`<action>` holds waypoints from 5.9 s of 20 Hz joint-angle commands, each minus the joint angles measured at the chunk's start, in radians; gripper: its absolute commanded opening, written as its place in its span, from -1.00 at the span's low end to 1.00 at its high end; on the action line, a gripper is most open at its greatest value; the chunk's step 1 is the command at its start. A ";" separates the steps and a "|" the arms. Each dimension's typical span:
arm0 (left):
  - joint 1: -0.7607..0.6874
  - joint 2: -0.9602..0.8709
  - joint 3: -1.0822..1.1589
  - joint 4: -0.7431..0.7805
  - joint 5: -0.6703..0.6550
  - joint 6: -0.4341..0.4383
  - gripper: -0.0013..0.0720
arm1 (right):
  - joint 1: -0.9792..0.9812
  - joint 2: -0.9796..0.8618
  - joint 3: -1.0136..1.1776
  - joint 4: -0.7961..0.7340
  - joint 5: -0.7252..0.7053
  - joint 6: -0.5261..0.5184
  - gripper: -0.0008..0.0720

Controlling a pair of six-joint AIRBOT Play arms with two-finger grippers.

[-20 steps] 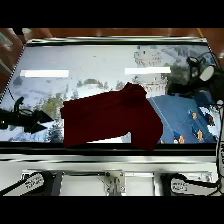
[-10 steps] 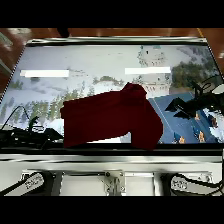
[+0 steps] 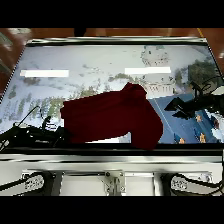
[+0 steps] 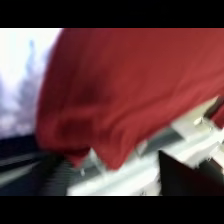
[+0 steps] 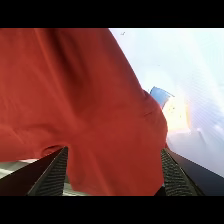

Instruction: Fold the shirts.

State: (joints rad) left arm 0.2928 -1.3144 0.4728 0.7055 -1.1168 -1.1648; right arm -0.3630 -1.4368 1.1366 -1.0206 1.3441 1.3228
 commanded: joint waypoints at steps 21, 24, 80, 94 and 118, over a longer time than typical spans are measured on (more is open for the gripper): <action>-0.064 0.096 0.004 -0.113 0.090 0.027 -0.86 | 0.159 -0.113 -0.204 -0.008 -0.307 0.002 0.90; -0.056 0.101 0.042 -0.112 0.084 0.072 -0.86 | 0.159 -0.115 -0.201 0.007 -0.320 0.013 -0.61; 0.025 0.013 0.575 0.371 -0.110 -0.261 0.60 | 0.258 -0.255 0.589 -0.359 -0.179 0.161 0.89; 0.232 0.203 -0.077 0.217 -0.107 -0.047 1.00 | -0.047 -0.210 0.281 0.095 0.208 0.055 0.56; 0.051 0.169 -0.053 -0.007 0.006 0.024 -0.86 | 0.000 -0.217 -0.065 0.100 -0.114 0.019 0.54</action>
State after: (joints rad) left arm 0.3443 -1.1515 0.4168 0.7071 -1.1076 -1.1427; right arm -0.3634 -1.6493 1.1088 -0.9604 1.2995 1.3460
